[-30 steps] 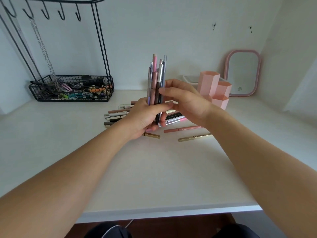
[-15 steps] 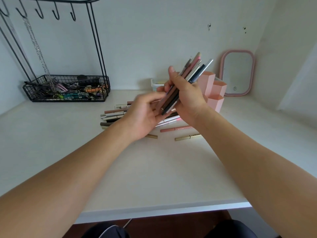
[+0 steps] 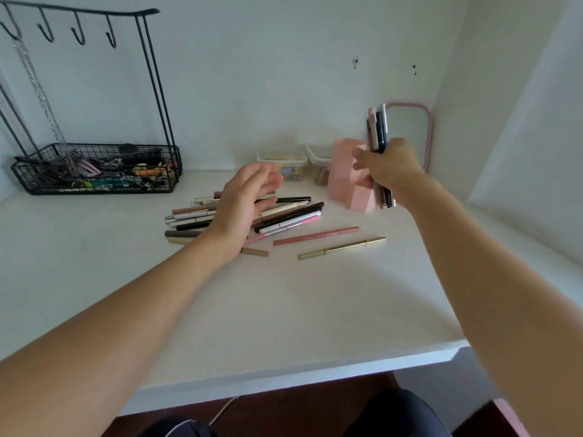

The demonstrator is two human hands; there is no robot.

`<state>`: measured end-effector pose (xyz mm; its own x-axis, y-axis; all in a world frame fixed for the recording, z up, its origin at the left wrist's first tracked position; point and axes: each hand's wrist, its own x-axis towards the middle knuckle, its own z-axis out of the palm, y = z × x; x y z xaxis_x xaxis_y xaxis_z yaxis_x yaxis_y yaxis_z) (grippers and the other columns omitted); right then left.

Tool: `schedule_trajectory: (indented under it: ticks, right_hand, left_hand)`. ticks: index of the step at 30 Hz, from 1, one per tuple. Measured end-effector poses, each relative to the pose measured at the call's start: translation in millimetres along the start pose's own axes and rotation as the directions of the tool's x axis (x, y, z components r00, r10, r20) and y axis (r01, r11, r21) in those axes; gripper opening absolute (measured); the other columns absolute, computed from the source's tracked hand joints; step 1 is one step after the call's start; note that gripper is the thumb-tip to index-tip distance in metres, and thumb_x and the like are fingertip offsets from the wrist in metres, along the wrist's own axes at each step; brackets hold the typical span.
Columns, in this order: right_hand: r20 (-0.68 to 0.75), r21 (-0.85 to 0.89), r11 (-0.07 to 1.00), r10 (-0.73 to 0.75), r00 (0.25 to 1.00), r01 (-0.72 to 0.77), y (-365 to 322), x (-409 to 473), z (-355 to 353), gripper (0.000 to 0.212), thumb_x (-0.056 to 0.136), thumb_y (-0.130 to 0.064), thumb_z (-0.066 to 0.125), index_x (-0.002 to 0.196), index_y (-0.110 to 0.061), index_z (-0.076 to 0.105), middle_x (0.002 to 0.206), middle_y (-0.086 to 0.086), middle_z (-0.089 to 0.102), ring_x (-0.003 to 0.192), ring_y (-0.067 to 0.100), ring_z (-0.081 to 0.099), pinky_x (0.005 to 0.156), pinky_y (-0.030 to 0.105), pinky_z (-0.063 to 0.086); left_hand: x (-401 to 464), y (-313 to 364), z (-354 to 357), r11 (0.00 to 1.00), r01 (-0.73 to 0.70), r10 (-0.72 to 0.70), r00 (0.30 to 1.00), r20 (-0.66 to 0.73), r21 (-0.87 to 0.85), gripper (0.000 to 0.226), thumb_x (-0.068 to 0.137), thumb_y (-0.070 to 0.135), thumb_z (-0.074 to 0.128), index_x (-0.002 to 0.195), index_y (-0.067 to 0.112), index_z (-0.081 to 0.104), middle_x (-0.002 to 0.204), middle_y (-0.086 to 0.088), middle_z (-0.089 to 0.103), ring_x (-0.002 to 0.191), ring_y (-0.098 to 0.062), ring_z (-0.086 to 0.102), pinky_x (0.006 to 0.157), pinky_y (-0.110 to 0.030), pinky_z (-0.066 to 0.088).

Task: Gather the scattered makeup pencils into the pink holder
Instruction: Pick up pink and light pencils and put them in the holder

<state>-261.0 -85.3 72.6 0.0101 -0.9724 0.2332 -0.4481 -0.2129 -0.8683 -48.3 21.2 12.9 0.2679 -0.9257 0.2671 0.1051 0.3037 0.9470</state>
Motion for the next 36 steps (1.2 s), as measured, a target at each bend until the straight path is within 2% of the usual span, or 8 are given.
schedule_trajectory:
  ticks: [3,12,17,22,26,29,32,36]
  right_hand:
    - [0.086,-0.193,0.979,0.090,0.992,-0.072,20,7,-7,0.028,0.085,-0.028,0.074,0.097,-0.006,0.061,0.074,0.010,0.067,0.058,0.023,0.064,0.075,0.044,0.063]
    - [0.155,-0.108,0.994,-0.008,0.988,0.025,29,-12,-19,0.020,0.090,-0.021,0.069,0.075,-0.017,0.056,0.065,0.005,0.068,0.050,0.016,0.060,0.059,0.029,0.053]
    - [-0.187,0.433,0.900,0.036,0.982,0.050,1,14,-50,0.022,0.094,-0.027,0.065,0.079,-0.013,0.056,0.064,0.004,0.066,0.045,0.016,0.057,0.052,0.028,0.049]
    - [-0.181,0.664,0.748,0.159,0.971,0.001,0,59,-44,0.025,0.093,-0.028,0.068,0.085,-0.009,0.054,0.061,0.004,0.059,0.050,0.020,0.055,0.056,0.031,0.051]
    - [-0.070,0.665,0.737,0.224,0.972,-0.122,18,68,-25,0.027,0.093,-0.030,0.069,0.081,-0.012,0.052,0.067,0.005,0.060,0.059,0.021,0.057,0.066,0.036,0.054]
    - [-0.056,0.457,0.881,0.161,0.985,-0.118,26,74,-19,0.025,0.092,-0.034,0.068,0.079,-0.014,0.060,0.078,0.007,0.069,0.070,0.024,0.065,0.079,0.042,0.058]
    - [-0.053,0.276,0.954,0.134,0.990,-0.115,30,71,-15,0.026,0.089,-0.036,0.069,0.077,-0.014,0.063,0.077,0.003,0.067,0.070,0.021,0.063,0.073,0.035,0.057]
    - [0.065,0.409,0.884,0.220,0.973,-0.227,44,65,-12,0.021,0.091,-0.029,0.070,0.076,-0.015,0.063,0.071,0.000,0.064,0.059,0.014,0.060,0.062,0.027,0.053]
  left_hand:
    - [3,-2,-3,0.995,-0.021,0.024,0.999,-0.026,0.098,0.025,0.106,0.029,0.045,0.113,0.016,0.064,0.112,-0.007,0.070,0.115,-0.021,0.067,0.094,-0.038,0.056]
    - [5,-10,-3,0.991,-0.009,0.006,1.000,0.030,0.131,0.025,0.106,0.029,0.045,0.109,0.016,0.066,0.108,-0.013,0.069,0.115,-0.025,0.066,0.094,-0.038,0.055]
    - [6,-12,-2,0.994,-0.022,0.018,0.999,0.038,0.111,0.024,0.106,0.027,0.047,0.107,0.014,0.067,0.107,-0.013,0.069,0.114,-0.026,0.066,0.089,-0.034,0.055]
    - [6,-16,-4,0.989,-0.017,0.008,0.998,0.061,0.148,0.030,0.097,0.041,0.054,0.107,0.016,0.069,0.103,-0.009,0.071,0.108,-0.021,0.069,0.097,-0.044,0.055]
    - [6,-18,-6,0.981,-0.012,-0.008,0.995,0.101,0.196,0.038,0.088,0.052,0.054,0.106,0.023,0.071,0.104,-0.005,0.073,0.106,-0.018,0.071,0.093,-0.042,0.055]
    - [6,-18,-5,0.981,-0.046,0.026,0.994,0.106,0.189,0.034,0.093,0.045,0.052,0.107,0.018,0.068,0.105,-0.011,0.070,0.106,-0.018,0.070,0.083,-0.029,0.055]
    - [6,-18,-5,0.977,-0.057,0.036,0.994,0.105,0.205,0.026,0.104,0.034,0.048,0.107,0.018,0.068,0.105,-0.011,0.069,0.106,-0.018,0.069,0.084,-0.031,0.056]
    - [5,-16,-5,0.975,-0.062,0.043,0.995,0.090,0.215,0.027,0.106,0.031,0.046,0.110,0.015,0.068,0.103,-0.011,0.069,0.104,-0.017,0.069,0.084,-0.031,0.057]
